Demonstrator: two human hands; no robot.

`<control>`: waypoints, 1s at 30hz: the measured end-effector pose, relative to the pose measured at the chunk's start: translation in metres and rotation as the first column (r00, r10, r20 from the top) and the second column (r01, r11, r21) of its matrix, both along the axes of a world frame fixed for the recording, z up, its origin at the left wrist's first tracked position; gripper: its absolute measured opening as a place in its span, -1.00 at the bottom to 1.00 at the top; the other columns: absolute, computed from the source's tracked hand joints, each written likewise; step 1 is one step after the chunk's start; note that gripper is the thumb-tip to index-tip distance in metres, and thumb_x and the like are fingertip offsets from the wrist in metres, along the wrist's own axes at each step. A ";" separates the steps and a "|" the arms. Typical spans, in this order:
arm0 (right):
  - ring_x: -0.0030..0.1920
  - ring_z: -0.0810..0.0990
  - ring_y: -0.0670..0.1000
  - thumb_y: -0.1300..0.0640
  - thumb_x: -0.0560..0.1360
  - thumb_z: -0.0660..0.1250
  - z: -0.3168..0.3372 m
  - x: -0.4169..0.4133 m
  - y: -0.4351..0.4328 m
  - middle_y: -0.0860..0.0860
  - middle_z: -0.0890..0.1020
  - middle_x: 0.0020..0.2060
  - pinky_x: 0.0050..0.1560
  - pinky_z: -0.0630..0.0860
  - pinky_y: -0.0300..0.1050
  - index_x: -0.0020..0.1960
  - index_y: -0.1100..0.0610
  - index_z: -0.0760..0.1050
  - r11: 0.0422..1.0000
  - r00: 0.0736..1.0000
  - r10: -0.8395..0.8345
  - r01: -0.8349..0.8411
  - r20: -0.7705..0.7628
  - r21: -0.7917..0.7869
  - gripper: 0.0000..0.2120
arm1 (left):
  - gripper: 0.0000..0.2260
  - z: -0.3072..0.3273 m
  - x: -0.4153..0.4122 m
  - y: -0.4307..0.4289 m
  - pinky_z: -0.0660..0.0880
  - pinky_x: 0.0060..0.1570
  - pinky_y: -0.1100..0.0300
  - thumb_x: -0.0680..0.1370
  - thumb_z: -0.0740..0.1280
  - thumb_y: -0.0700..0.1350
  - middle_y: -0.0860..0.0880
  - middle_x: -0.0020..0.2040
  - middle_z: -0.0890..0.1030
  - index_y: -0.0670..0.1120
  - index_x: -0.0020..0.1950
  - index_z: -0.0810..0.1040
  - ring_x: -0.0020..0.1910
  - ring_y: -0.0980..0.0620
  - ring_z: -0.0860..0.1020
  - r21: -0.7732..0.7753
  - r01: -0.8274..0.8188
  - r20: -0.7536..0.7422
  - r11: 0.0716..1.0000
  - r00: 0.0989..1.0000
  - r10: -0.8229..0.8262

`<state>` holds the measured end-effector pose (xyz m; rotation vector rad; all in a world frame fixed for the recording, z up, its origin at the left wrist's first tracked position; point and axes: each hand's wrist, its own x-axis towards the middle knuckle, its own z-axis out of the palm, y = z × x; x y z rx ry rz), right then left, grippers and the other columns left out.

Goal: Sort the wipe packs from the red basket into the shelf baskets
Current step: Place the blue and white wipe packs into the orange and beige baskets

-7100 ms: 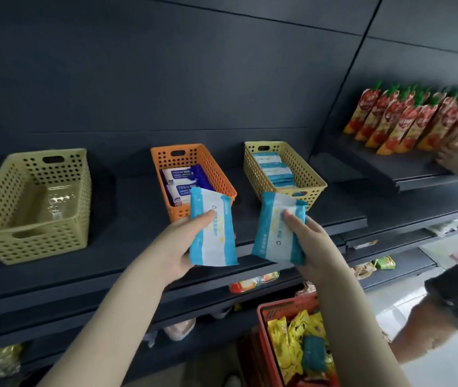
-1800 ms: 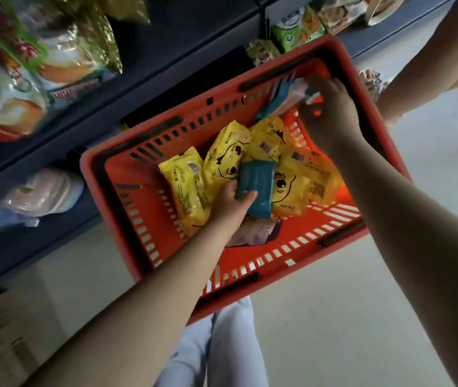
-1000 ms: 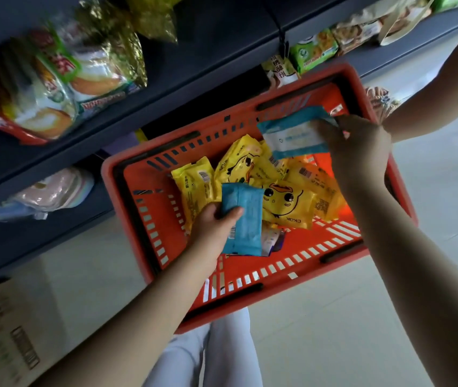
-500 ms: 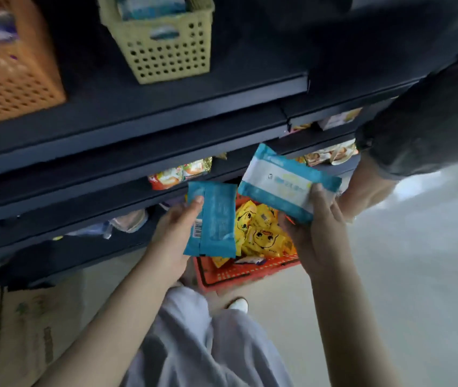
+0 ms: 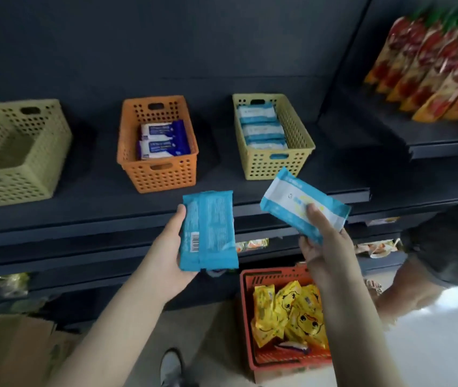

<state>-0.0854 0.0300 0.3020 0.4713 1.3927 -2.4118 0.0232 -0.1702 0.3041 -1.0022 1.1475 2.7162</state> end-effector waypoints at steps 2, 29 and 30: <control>0.10 0.65 -0.02 0.16 0.46 0.44 0.002 0.002 -0.027 0.04 0.66 0.13 -0.11 0.56 -0.21 0.23 0.11 0.49 0.999 0.999 -0.038 0.039 0.028 -0.023 -0.64 | -0.51 0.007 0.003 -0.021 0.49 0.07 0.01 0.60 0.04 0.26 -0.12 0.17 0.65 -0.01 0.27 0.55 0.11 -0.06 0.65 0.072 0.022 -0.046 0.997 0.999 -0.019; -0.12 0.68 0.00 0.18 0.47 0.45 0.015 -0.262 -0.099 0.05 0.68 -0.06 -0.34 0.61 -0.21 0.05 0.10 0.55 0.760 0.947 0.254 -0.072 -0.194 0.647 -0.82 | -0.74 0.024 -0.242 -0.135 0.54 -0.17 0.23 0.58 0.32 -0.03 0.00 -0.13 0.70 -0.10 0.22 0.57 -0.17 0.13 0.65 -0.236 0.058 0.032 0.970 0.998 -0.051; -0.13 0.69 0.00 0.21 0.46 0.44 0.009 -0.271 -0.100 0.05 0.69 -0.06 -0.31 0.61 -0.17 0.04 0.09 0.55 0.728 0.932 0.321 -0.129 -0.169 0.673 -0.82 | -0.75 0.021 -0.248 -0.137 0.54 -0.21 0.21 0.58 0.32 -0.08 -0.04 -0.07 0.70 -0.11 0.23 0.57 -0.13 0.08 0.66 -0.224 0.033 0.041 0.974 0.999 -0.025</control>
